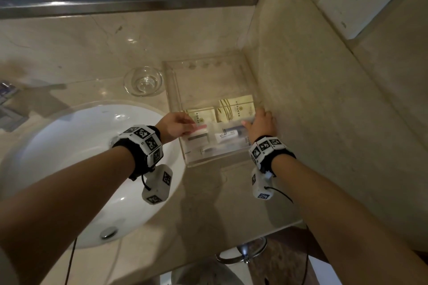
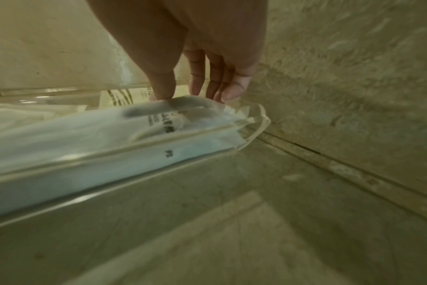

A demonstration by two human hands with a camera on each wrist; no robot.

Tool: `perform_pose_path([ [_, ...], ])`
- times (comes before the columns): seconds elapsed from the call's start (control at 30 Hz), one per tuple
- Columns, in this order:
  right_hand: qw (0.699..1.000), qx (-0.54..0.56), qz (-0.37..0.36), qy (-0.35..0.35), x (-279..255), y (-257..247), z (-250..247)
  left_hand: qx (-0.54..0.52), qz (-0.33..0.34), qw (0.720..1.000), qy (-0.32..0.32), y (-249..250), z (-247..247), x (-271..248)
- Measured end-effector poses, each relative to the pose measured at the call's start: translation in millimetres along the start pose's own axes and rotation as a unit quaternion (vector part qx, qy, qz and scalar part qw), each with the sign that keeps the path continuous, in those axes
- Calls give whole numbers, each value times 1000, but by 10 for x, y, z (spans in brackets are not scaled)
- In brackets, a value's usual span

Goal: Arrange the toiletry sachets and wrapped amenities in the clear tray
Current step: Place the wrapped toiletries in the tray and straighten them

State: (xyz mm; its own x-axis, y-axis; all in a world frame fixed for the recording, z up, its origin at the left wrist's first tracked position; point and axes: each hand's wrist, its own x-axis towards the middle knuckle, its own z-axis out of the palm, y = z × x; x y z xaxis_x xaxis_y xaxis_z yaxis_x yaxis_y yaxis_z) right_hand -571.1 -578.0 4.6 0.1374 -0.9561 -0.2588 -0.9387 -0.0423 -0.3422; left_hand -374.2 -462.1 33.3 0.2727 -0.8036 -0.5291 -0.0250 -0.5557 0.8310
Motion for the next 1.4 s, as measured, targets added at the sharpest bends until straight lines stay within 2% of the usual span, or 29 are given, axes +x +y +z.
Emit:
perform_pose_path([
  [0.3, 999, -38, -22, 0, -66, -16, -71, 44, 29, 999, -5, -52, 2, 28],
  [0.43, 992, 24, -122, 27, -105, -102, -97, 98, 38, 994, 26, -51, -33, 38],
  [0.57, 974, 107, -193, -42, -179, -308, -37, 180, 39, 981, 61, -35, -67, 11],
  [0.7, 967, 93, -183, -151, -207, -538, 50, 252, 39, 966, 41, -6, -105, -41],
  [0.83, 964, 33, -178, -193, -205, -685, 113, 313, 29, 949, 12, 8, -101, -51],
  [0.93, 965, 4, -169, -203, -184, -735, 140, 361, 29, 932, -4, 17, -94, -53],
  [1.07, 961, 18, -162, -223, -153, -759, 129, 414, 42, 909, -22, 67, -64, -92],
  [1.27, 962, 17, -155, -224, -150, -785, 108, 452, 32, 890, -41, 71, -23, -77],
  [1.4, 973, 24, -163, -162, -193, -759, 33, 470, 36, 881, -34, 90, -22, -70],
])
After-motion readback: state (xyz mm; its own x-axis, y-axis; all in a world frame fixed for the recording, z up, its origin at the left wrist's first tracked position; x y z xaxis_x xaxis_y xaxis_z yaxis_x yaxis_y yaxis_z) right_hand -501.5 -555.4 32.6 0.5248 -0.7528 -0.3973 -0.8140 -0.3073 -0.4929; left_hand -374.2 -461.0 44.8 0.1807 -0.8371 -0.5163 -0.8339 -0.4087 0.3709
